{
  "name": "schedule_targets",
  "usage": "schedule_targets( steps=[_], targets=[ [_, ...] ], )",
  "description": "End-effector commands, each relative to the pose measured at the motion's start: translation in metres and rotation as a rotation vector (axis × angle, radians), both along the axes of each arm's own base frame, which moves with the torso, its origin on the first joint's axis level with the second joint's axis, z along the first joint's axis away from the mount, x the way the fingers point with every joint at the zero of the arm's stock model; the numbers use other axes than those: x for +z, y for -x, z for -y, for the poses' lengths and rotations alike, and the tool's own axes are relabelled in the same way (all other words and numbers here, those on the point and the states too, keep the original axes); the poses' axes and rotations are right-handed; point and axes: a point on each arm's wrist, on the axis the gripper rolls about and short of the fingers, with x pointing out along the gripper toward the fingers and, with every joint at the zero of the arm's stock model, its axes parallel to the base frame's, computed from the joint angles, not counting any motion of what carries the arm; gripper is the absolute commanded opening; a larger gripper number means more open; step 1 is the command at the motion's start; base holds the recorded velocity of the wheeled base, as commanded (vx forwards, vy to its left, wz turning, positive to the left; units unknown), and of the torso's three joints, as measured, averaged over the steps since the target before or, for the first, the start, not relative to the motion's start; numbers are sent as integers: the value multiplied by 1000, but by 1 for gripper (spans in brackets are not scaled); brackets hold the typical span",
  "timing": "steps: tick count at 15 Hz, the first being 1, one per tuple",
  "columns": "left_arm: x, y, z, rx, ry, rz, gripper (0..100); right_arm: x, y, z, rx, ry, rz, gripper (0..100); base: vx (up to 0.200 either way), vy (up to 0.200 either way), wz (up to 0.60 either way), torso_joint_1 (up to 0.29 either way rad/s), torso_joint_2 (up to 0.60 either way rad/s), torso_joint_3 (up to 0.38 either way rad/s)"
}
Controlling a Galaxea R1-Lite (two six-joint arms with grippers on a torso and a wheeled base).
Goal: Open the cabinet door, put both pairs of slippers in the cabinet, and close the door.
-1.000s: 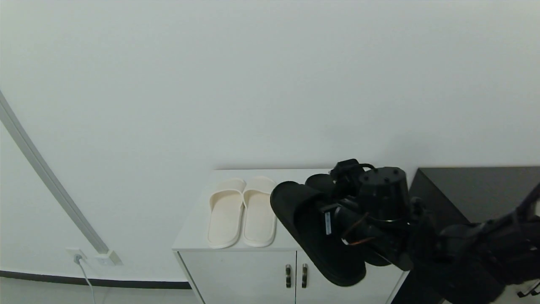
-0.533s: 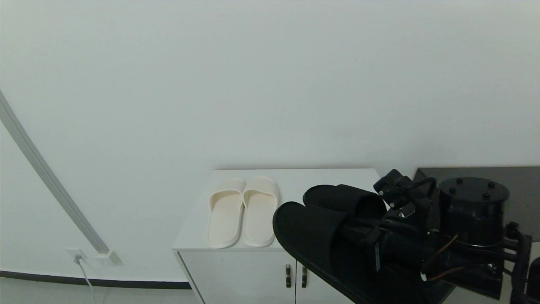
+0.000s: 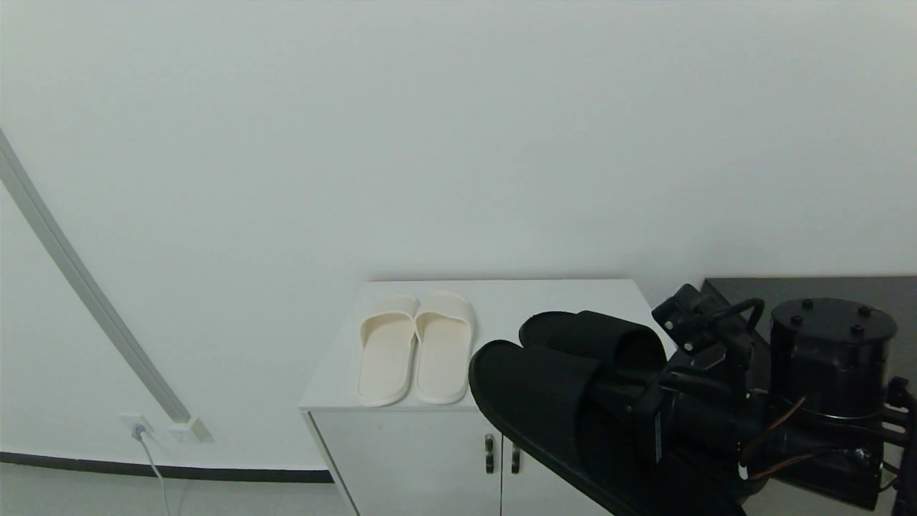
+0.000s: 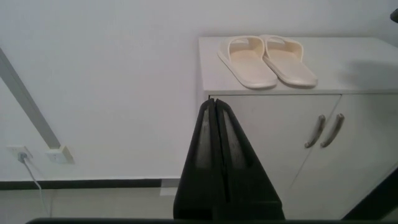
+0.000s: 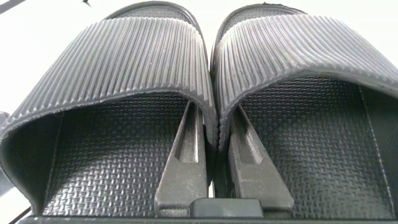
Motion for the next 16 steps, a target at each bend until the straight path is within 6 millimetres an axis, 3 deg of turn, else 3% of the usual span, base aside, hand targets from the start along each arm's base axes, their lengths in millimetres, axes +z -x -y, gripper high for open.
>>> schedule_targets(
  steps=[1, 16],
  targets=[
    [0, 0, 0, 1, 0, -1, 0, -1, 0, 0, -1, 2, -2, 0, -200, 0, 0, -17, -7, 12],
    [0, 0, 0, 2, -1, -1, 0, -6, 3, 1, 11, 29, 0, 0, -13, 0, 0, -7, 17, 11]
  ],
)
